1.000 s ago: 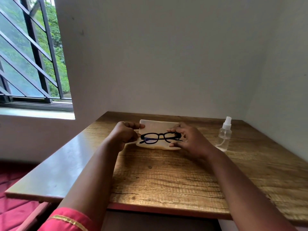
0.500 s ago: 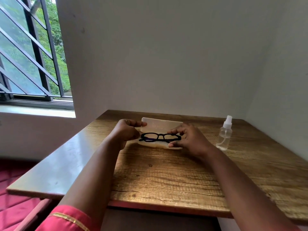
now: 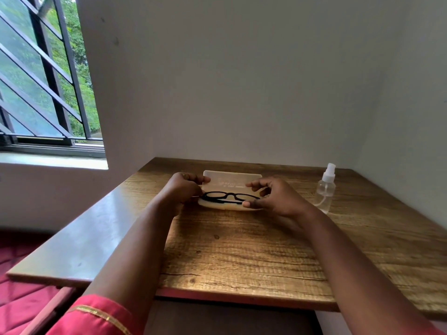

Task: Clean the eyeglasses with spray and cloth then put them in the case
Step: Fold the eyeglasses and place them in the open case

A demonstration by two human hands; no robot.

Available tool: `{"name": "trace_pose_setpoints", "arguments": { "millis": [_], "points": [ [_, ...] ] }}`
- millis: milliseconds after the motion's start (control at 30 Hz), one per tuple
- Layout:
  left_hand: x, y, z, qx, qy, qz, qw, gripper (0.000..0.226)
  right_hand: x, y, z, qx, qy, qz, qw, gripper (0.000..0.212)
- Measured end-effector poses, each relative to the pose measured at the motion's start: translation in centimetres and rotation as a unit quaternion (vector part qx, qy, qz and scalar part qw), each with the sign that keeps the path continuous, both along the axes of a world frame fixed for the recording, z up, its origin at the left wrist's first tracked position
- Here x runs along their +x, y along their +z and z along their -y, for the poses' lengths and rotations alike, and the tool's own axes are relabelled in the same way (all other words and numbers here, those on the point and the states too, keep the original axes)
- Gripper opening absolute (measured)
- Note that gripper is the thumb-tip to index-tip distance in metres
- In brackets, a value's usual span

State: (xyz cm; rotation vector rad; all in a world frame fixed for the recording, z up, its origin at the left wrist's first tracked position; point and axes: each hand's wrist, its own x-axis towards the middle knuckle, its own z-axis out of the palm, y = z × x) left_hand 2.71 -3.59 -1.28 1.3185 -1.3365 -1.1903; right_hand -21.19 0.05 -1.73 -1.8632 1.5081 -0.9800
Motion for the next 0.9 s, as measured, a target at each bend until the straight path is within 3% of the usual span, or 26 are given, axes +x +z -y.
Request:
{"name": "trace_pose_setpoints", "arguments": {
  "millis": [233,433,900],
  "points": [
    [-0.4,0.1,0.0,0.006,0.016,0.009,1.0,0.027,-0.1,0.3,0.5,-0.032,-0.036,0.067,0.997,0.017],
    [-0.4,0.0,0.3,0.011,0.023,0.011,1.0,0.018,-1.4,0.9,0.7,-0.091,-0.158,0.083,0.98,0.024],
    [-0.6,-0.3,0.6,0.008,0.039,0.001,0.999,0.009,-2.2,1.2,0.9,-0.106,-0.216,0.112,0.964,0.024]
  ]
}}
